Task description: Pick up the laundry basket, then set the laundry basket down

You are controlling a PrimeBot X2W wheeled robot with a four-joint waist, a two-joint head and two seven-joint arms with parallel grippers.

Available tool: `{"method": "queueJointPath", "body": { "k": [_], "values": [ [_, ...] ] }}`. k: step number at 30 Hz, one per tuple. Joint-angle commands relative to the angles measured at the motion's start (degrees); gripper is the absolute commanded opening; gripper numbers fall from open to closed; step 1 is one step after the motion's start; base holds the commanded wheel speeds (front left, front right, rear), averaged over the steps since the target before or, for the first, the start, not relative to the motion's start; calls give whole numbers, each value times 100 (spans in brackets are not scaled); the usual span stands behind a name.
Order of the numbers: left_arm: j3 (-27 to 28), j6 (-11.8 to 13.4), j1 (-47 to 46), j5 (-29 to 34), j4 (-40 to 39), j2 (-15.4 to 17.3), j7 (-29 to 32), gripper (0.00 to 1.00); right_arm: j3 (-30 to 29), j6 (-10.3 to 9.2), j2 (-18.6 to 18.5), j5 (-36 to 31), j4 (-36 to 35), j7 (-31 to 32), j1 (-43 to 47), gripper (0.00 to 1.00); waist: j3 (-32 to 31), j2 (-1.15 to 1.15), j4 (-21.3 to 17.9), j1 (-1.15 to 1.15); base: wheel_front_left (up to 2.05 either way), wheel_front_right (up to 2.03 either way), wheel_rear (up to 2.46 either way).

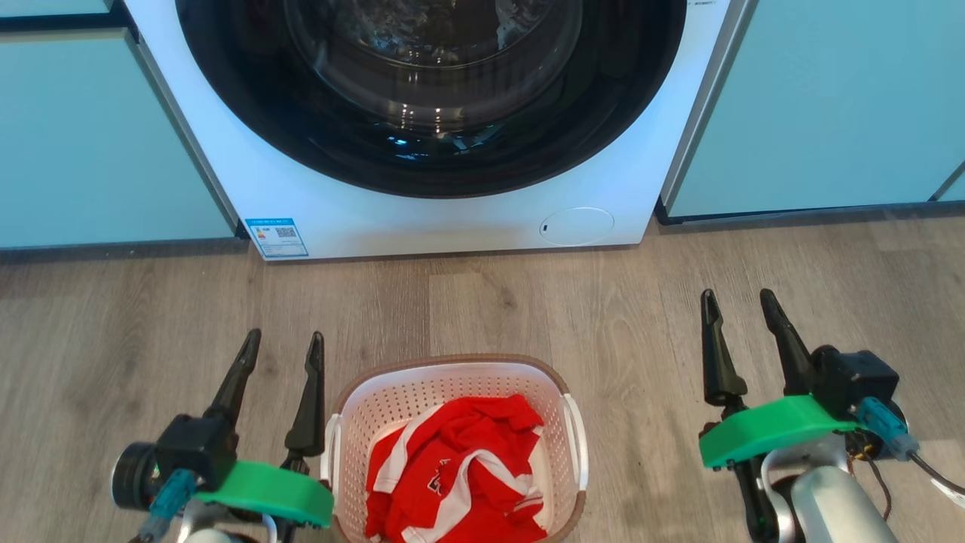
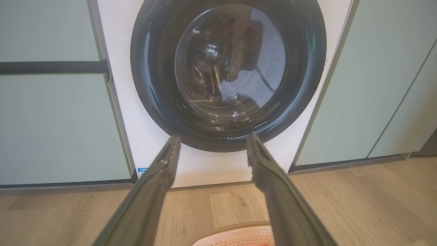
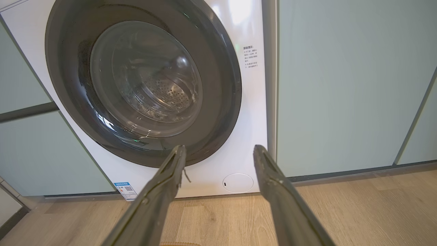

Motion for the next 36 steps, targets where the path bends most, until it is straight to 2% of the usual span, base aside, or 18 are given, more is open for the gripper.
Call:
{"method": "queueJointPath", "body": {
  "k": [1,2,3,4,7,36],
  "values": [
    [164,37,-158,-61,-189,-31,-53,100,112,39,34,-28,-154,-45,-179,100,-2,1,-2,0,0,0,0],
    [162,35,-155,-94,-198,-31,-53,100,111,39,34,-26,-151,-45,-180,100,-3,1,-2,0,0,0,0],
    [165,34,-152,-121,-203,-31,-53,0,112,39,34,-23,-148,-45,-180,0,-4,1,-2,0,0,0,0],
    [-5,-1,3,-108,43,0,3,0,3,0,0,6,40,1,6,0,-3,0,-2,0,0,0,0],
    [-11,-2,90,-104,334,0,26,0,29,0,0,9,335,9,88,0,-3,0,-3,0,0,0,0],
    [150,-36,-190,-2151,573,101,387,0,-183,9,-93,1840,411,382,4,0,-58,0,34,0,0,0,0]
  ]
}}
